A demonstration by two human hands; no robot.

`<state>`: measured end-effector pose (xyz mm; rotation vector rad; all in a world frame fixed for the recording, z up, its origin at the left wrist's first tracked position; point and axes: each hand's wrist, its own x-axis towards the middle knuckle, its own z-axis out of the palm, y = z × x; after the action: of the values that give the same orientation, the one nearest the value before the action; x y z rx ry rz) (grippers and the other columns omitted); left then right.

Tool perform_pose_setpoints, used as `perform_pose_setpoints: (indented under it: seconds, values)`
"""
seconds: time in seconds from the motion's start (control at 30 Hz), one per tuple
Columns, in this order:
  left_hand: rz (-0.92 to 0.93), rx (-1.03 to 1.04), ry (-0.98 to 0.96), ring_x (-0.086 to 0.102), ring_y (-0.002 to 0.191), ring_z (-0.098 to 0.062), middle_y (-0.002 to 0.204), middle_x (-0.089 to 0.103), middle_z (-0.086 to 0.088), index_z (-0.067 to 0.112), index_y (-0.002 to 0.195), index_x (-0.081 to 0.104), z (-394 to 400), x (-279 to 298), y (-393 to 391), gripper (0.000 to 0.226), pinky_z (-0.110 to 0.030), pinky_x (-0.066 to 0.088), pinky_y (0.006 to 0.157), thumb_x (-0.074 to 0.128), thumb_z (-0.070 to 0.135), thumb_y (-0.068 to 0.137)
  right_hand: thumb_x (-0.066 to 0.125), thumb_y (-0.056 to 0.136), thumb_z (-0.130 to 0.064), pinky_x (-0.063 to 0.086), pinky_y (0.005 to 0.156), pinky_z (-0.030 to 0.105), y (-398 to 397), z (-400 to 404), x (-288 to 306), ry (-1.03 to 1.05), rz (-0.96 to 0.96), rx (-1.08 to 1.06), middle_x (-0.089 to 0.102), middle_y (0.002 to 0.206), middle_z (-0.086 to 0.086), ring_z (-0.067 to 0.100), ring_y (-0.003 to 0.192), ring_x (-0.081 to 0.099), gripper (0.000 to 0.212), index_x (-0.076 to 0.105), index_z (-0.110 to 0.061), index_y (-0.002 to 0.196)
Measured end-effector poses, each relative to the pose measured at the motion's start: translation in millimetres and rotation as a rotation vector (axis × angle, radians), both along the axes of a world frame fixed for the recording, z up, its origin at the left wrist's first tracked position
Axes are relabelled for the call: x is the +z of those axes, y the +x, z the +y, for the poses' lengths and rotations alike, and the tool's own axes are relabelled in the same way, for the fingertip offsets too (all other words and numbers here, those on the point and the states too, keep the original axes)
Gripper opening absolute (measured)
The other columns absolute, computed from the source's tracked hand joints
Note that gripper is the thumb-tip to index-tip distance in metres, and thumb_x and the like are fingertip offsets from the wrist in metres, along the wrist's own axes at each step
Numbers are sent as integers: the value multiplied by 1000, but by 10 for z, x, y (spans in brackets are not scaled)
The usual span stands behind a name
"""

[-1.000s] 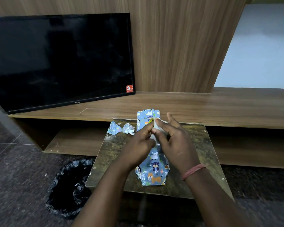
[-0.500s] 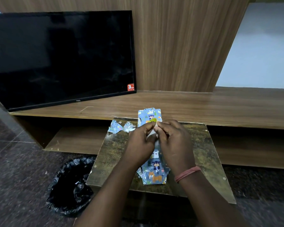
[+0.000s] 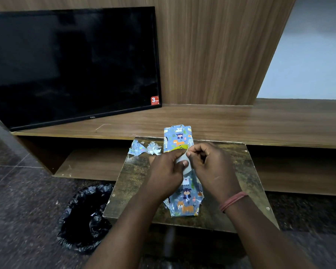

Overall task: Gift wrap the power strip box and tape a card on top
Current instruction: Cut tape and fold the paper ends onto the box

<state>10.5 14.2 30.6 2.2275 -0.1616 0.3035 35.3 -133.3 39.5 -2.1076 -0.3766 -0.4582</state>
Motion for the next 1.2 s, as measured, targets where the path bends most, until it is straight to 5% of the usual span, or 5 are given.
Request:
perform_pose_setpoints:
  seconds: [0.53, 0.73, 0.97, 1.17, 1.2]
  values:
    - [-10, 95, -17, 63, 82, -18, 84, 70, 9, 33, 107, 68, -40, -39, 2, 28, -53, 50, 83, 50, 26, 87, 67, 87, -6, 34, 63, 10, -29, 155, -23, -42, -5, 9, 63, 76, -4, 7, 69, 53, 13, 66, -15, 78]
    - [30, 106, -76, 62, 72, -12, 83, 72, 6, 28, 108, 71, -61, 17, -24, 30, -41, 53, 77, 49, 28, 88, 63, 89, -1, 47, 73, 19, -57, 202, -18, 127, 40, 36, 64, 95, -9, 5, 77, 57, 25, 63, -20, 106]
    - [32, 171, -64, 67, 85, -17, 85, 73, 6, 27, 106, 70, -93, 144, -102, 29, -47, 52, 83, 49, 27, 86, 64, 86, 4, 47, 73, 23, -120, 331, 67, 161, -5, -12, 68, 89, -1, 13, 77, 59, 20, 69, -12, 98]
    - [49, 211, 59, 64, 83, -16, 82, 73, 2, 24, 106, 72, -144, 369, -144, 24, -24, 36, 80, 53, 14, 94, 65, 87, 4, 47, 74, 19, -177, 338, 165, 237, 13, -83, 69, 93, 1, 10, 78, 61, 20, 68, -11, 100]
    - [48, 204, 61, 64, 83, -18, 81, 72, 2, 23, 105, 72, -145, 350, -145, 25, -31, 42, 96, 51, 18, 92, 64, 87, 5, 48, 74, 19, -188, 328, 163, 249, 19, -76, 67, 92, 0, 6, 77, 60, 22, 66, -11, 101]
